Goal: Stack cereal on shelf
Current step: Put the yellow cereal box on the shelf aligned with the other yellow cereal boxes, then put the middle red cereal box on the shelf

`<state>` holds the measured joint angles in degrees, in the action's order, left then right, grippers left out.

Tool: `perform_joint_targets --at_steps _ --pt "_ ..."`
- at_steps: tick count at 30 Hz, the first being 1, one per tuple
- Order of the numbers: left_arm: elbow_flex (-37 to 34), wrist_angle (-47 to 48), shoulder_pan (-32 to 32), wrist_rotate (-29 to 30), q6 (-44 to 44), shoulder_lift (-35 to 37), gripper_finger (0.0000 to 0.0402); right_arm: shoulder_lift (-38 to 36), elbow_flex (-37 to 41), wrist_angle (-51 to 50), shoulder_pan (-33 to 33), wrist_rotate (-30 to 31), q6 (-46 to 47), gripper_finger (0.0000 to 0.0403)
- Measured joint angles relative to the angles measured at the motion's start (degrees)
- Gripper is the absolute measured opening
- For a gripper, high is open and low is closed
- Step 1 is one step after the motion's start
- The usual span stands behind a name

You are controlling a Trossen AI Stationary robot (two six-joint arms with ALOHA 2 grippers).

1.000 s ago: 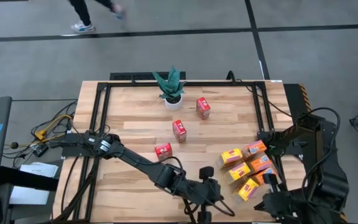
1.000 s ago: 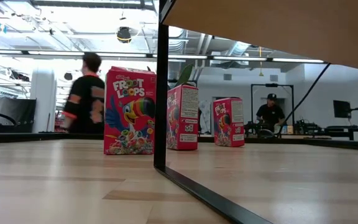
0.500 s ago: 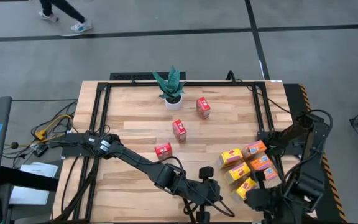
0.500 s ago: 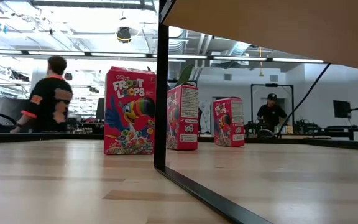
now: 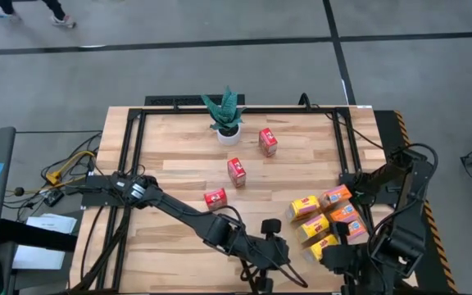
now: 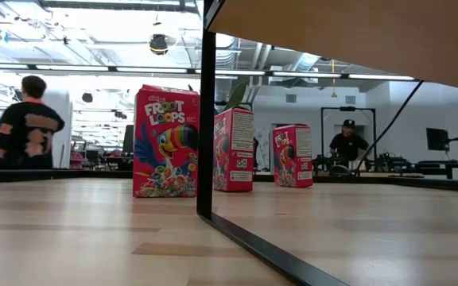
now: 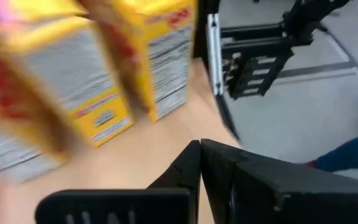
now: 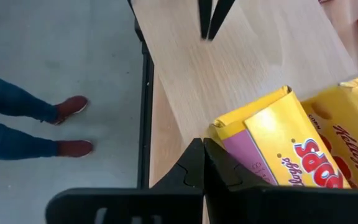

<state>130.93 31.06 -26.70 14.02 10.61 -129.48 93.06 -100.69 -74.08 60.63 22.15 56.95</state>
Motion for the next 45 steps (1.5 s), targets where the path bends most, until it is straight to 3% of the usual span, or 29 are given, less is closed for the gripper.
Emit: perform_joint_targets --at_steps 3,8,13,24,28,36,42,45 --pt "0.4 6.5 0.2 2.3 -0.1 4.6 0.0000 -0.1 -2.2 0.2 0.3 0.0 -0.2 0.0015" --pt "0.5 19.7 0.8 12.0 1.8 11.8 0.0003 -0.1 -6.9 -0.8 0.7 1.2 -2.5 0.0025" --pt "0.4 33.7 1.2 16.9 -0.4 16.7 0.0044 -0.2 -9.7 -3.0 0.7 2.3 -1.9 0.0039" --pt "-0.4 48.2 9.0 7.6 -7.7 17.0 0.0250 -0.2 -14.6 -8.6 0.7 2.1 0.0 0.0126" --pt "-2.5 48.0 13.4 6.4 -18.3 16.9 0.0299 -0.2 -16.8 -11.9 0.3 2.1 0.0 0.0165" --pt "-10.9 40.0 23.6 -5.4 -36.0 16.8 0.0307 -0.6 -17.1 -16.0 1.1 2.6 -2.9 0.0209" --pt "-16.4 33.0 28.4 -10.0 -49.5 16.9 0.0298 -2.1 -17.0 -15.9 0.4 3.5 -5.8 0.0208" --pt "-19.2 30.4 30.2 -11.8 -52.2 17.0 0.0298 -2.9 -17.0 -16.0 0.3 3.7 -5.9 0.0201"
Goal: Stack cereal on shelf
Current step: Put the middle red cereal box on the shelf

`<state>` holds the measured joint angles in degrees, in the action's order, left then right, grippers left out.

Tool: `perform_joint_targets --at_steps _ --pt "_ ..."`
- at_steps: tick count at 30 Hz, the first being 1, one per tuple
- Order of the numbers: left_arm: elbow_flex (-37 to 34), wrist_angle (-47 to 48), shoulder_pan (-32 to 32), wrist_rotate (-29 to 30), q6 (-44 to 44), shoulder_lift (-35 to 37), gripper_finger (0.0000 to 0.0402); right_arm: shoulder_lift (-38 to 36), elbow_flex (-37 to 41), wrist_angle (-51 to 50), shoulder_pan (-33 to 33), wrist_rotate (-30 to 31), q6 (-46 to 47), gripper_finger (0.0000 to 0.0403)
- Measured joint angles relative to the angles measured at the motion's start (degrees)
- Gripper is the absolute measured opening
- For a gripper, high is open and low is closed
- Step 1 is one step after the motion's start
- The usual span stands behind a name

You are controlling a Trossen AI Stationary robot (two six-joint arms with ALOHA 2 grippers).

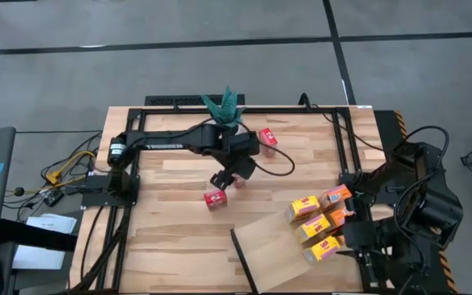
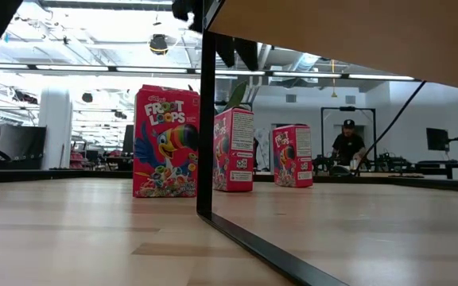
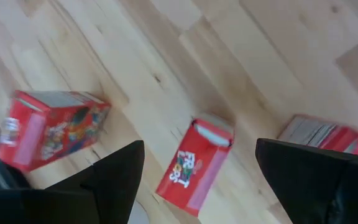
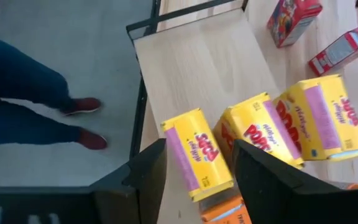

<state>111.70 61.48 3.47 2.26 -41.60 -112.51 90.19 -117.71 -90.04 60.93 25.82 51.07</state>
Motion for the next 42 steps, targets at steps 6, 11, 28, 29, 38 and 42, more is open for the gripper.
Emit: perform_joint_targets --at_steps 6,11,28,29,38,42 --pt "-4.7 -2.9 2.5 -3.1 -7.1 0.0 0.0301 -0.9 0.0 0.0 -1.7 3.1 -0.1 0.0185" --pt "-7.6 -4.4 4.2 -5.0 -12.4 0.0 0.0301 -1.1 0.0 0.0 -4.9 3.4 -0.1 0.0175" --pt "-14.6 -10.8 8.3 -9.5 -21.3 -0.1 0.0299 -1.1 0.0 0.0 -10.1 3.4 -0.5 0.0171" --pt "-14.6 -10.6 8.3 -9.5 -21.8 -0.1 0.0295 -1.1 0.0 0.0 -10.1 3.7 -0.6 0.0171" --pt "-14.4 -11.1 8.4 -9.5 -24.8 -2.2 0.0241 -1.0 0.0 0.0 -10.1 4.1 -0.3 0.0155" --pt "-14.6 -11.2 8.2 -7.8 -23.0 -3.3 0.0222 -1.0 0.0 0.1 -10.1 4.1 -0.2 0.0146"
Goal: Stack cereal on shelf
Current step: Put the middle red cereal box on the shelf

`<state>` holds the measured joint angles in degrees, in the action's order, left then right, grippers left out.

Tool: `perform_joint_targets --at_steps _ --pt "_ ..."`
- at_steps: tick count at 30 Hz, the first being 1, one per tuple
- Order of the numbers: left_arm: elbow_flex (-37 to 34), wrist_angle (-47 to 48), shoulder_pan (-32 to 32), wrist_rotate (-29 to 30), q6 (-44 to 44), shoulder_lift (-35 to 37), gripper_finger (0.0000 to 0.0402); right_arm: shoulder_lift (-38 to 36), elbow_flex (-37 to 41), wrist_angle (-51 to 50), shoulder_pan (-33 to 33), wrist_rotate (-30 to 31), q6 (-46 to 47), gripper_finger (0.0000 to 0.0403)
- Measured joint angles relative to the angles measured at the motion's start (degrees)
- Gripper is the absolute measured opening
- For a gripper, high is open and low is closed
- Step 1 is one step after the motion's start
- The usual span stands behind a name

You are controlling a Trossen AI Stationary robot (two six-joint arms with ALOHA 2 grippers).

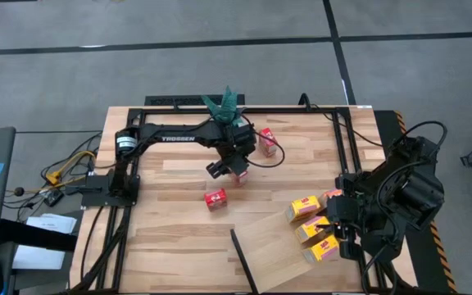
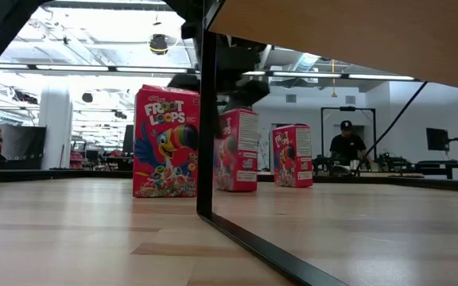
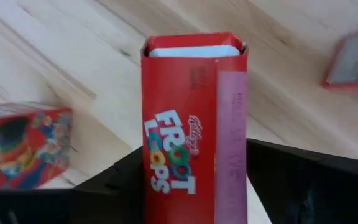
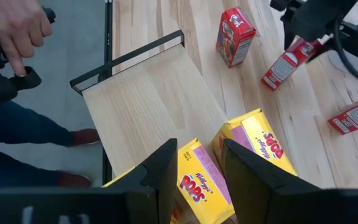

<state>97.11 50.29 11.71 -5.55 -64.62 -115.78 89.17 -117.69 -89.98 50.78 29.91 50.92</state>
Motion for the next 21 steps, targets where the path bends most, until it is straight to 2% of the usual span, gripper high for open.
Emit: perform_joint_targets --at_steps 6,10,16,21 --pt "0.1 -0.1 -0.4 0.8 3.4 -0.2 0.0195 0.0 0.0 0.0 0.0 0.0 -0.2 0.0134" --pt "0.1 0.1 -1.0 3.5 7.3 -0.1 0.0177 0.0 0.0 0.0 0.1 0.0 -0.2 0.0128" --pt "0.7 1.0 -2.1 4.3 15.3 -0.1 0.0149 0.0 0.0 0.0 0.2 0.0 -1.4 0.0122" --pt "4.0 3.4 -3.1 4.3 23.7 -0.1 0.0140 0.0 0.0 0.0 0.2 0.0 -2.7 0.0121"
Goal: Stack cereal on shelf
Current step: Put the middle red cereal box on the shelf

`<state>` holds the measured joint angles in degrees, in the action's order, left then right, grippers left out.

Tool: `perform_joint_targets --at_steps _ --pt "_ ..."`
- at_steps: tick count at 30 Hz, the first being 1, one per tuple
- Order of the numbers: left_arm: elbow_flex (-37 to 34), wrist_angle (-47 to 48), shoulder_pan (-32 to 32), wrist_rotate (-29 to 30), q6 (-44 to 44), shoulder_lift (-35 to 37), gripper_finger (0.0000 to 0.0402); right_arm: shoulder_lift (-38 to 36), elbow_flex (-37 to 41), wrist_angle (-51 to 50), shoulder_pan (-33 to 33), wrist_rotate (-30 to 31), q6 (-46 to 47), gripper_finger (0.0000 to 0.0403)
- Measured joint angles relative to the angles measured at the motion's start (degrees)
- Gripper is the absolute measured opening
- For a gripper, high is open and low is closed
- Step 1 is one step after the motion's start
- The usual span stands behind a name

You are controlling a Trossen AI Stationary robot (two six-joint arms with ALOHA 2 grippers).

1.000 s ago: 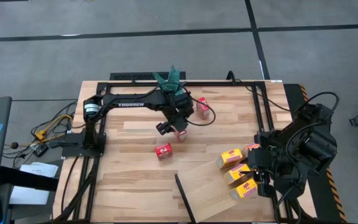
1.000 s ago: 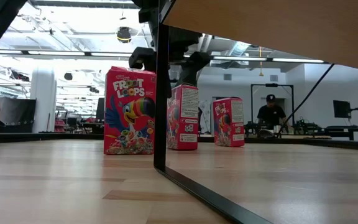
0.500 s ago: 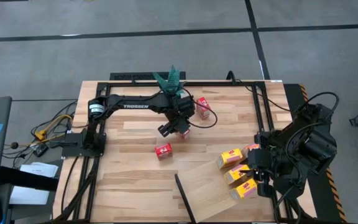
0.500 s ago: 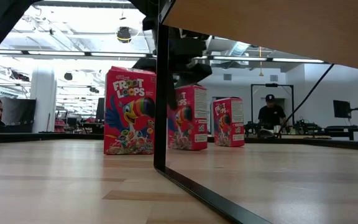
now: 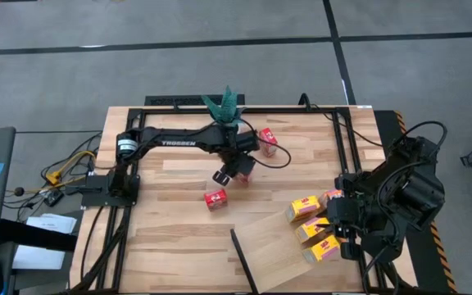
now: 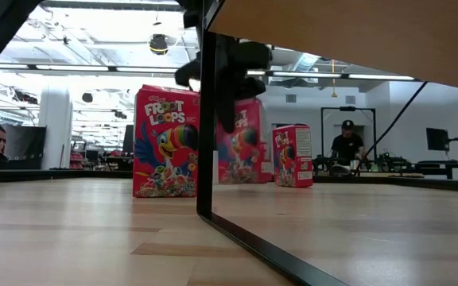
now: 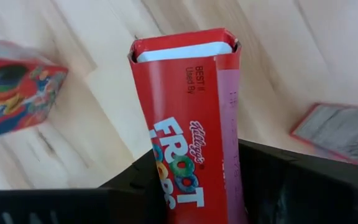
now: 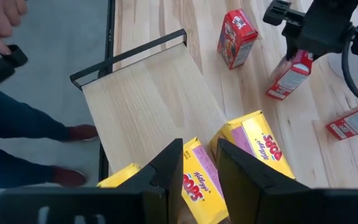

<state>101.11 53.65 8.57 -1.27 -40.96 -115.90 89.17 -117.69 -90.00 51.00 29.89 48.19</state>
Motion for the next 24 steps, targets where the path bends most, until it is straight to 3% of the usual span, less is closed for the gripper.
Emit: perform_joint_targets --at_steps 13,19,24 --pt "23.0 20.7 -5.0 -1.5 24.8 0.1 0.0146 -0.3 0.0 0.0 3.2 0.0 -1.4 0.0119" --pt "31.8 20.1 -12.1 -1.9 34.2 0.1 0.0145 -0.3 0.0 0.0 4.5 0.1 -3.5 0.0118" --pt "33.8 16.8 -18.9 1.8 42.2 0.2 0.0145 -0.3 0.0 0.0 6.1 0.1 -5.9 0.0118"
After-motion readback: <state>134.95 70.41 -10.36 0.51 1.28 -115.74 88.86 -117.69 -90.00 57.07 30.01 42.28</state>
